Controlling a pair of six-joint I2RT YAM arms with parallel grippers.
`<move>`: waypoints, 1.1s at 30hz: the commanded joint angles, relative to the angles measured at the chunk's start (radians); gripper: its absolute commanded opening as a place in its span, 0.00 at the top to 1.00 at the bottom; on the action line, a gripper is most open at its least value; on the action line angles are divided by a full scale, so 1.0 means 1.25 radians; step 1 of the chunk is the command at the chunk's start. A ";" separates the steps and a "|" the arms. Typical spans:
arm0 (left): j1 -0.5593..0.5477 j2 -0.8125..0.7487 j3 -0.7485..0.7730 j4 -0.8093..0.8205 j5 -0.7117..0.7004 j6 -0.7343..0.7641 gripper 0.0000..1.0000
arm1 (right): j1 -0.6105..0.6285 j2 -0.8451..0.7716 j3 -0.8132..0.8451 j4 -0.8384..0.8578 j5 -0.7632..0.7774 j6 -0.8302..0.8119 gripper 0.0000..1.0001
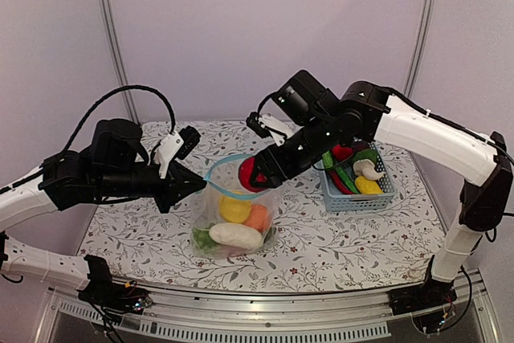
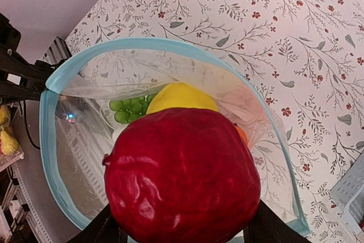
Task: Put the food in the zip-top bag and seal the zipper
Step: Place the fake fruit in the zipper food storage bag.
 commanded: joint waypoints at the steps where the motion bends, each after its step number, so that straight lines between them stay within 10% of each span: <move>1: 0.008 -0.011 -0.006 0.015 0.003 -0.003 1.00 | 0.017 0.040 0.018 -0.062 0.030 -0.008 0.40; 18: 0.008 -0.007 -0.006 0.015 0.002 -0.001 1.00 | 0.023 0.077 0.067 -0.136 0.165 0.007 0.13; 33: 0.008 -0.009 -0.008 0.015 0.000 -0.001 1.00 | 0.023 -0.079 0.040 -0.075 0.157 0.047 0.12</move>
